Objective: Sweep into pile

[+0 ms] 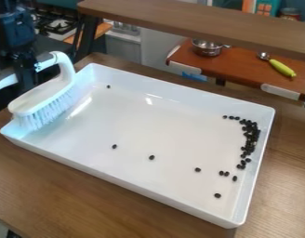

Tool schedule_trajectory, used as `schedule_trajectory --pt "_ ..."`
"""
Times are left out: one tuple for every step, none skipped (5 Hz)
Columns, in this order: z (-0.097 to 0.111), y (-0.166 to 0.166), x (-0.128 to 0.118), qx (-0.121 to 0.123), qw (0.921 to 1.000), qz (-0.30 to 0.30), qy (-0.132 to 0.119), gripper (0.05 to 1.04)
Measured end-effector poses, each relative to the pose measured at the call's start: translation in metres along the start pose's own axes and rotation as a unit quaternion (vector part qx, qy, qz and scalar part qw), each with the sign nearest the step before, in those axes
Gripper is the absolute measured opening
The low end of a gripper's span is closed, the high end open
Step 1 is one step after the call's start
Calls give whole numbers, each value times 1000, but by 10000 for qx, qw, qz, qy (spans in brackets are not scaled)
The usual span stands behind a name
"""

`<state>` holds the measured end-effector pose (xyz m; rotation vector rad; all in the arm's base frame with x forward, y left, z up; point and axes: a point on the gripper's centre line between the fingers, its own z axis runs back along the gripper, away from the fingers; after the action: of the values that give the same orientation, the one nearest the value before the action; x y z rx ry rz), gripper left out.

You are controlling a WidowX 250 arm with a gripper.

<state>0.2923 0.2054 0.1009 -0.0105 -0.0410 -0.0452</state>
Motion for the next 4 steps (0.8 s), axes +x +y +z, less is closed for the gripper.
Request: schedule_trajectory --pt "-2 3 -1 96 10000 -8 19 493" --pt "-6 5 -2 189 9998 -15 -5 493" --pt "-11 5 -6 233 9997 10 20 493" --pt "-9 4 -13 381 9992 32 76 493"
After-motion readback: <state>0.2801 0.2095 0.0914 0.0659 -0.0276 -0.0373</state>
